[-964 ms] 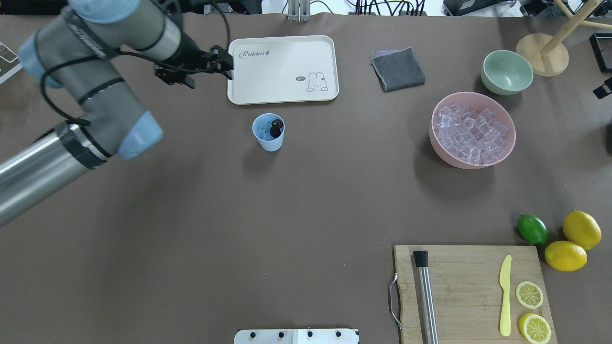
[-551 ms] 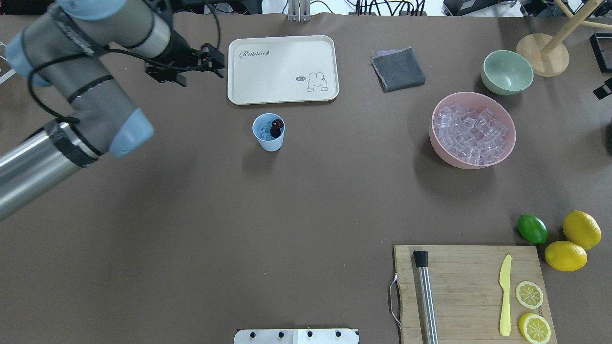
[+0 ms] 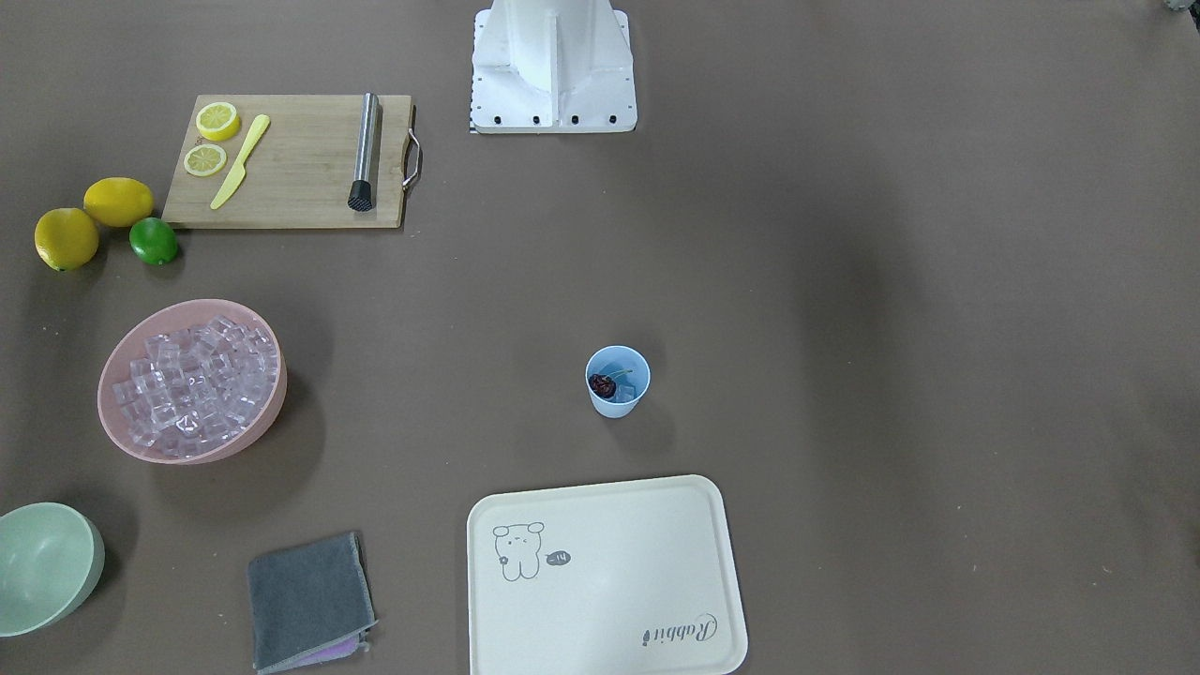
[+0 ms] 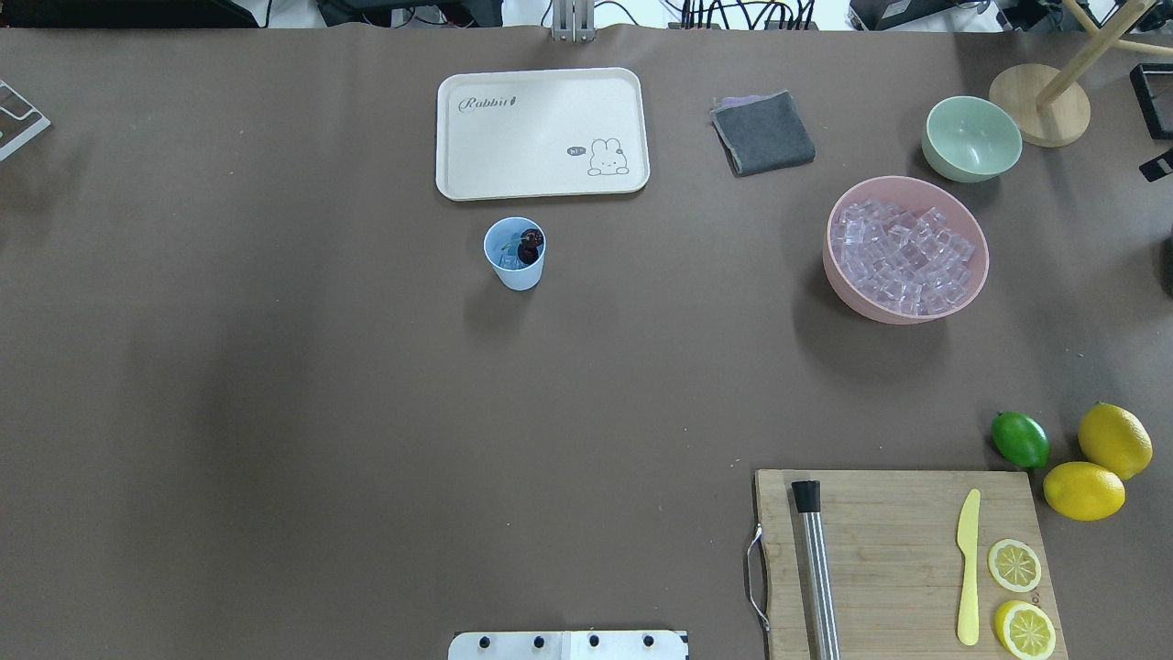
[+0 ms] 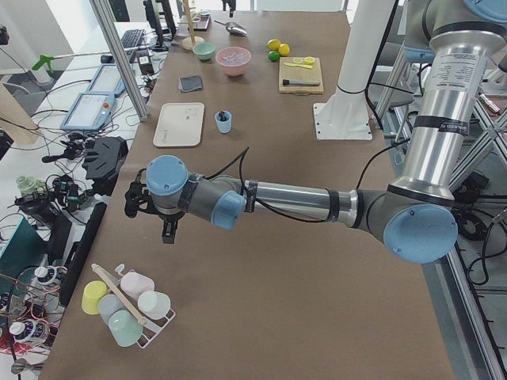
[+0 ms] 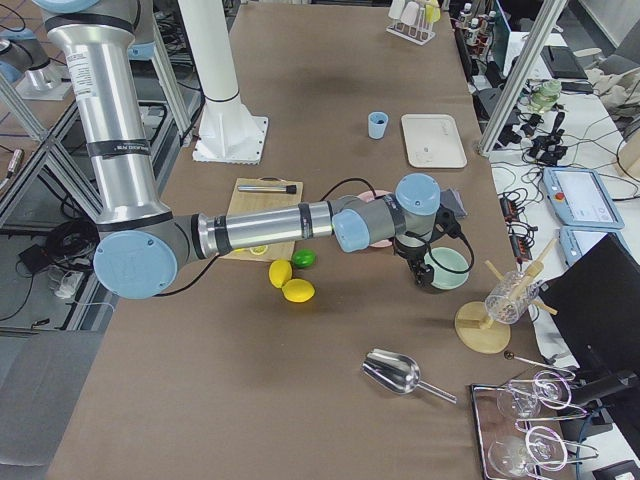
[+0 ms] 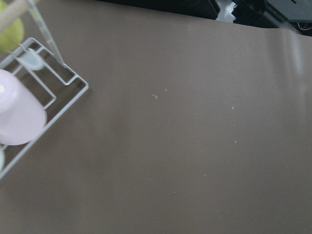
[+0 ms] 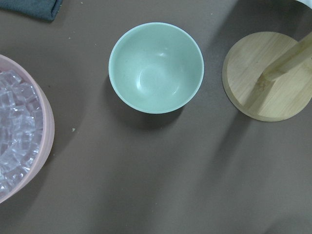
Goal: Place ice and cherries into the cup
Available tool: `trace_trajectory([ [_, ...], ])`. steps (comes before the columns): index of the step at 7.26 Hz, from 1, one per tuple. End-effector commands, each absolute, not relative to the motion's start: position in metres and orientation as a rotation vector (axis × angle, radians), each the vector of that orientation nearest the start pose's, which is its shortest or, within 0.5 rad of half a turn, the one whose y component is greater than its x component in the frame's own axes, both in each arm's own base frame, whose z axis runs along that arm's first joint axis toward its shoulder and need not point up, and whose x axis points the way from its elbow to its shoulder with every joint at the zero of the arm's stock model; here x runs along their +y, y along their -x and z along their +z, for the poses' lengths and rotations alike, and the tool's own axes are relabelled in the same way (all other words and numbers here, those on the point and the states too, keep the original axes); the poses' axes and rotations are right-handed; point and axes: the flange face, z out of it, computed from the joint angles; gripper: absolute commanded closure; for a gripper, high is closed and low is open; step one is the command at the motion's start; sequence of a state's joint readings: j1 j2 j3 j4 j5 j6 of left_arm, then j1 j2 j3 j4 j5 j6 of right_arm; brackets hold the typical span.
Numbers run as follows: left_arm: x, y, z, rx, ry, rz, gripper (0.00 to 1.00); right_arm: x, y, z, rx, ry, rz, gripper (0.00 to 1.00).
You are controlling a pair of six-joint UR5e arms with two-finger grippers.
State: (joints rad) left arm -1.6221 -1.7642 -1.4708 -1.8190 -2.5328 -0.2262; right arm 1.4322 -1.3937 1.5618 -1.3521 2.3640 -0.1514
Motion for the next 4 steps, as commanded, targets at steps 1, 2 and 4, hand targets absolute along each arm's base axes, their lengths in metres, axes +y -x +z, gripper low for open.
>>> trace_trajectory([
  [1, -0.576, 0.102, 0.569, 0.926, -0.226, -0.015, 0.02, -0.581, -0.015, 0.542, -0.792, -0.398, -0.373, 0.01],
  [2, -0.571, 0.103, 0.551, 0.873, -0.261, -0.015, 0.02, -0.58, -0.018, 0.544, -0.803, -0.393, -0.366, 0.01],
  [4, -0.532, 0.093, 0.52, 0.869, -0.328, 0.034, 0.02, -0.579, -0.049, 0.545, -0.825, -0.352, -0.289, 0.01],
])
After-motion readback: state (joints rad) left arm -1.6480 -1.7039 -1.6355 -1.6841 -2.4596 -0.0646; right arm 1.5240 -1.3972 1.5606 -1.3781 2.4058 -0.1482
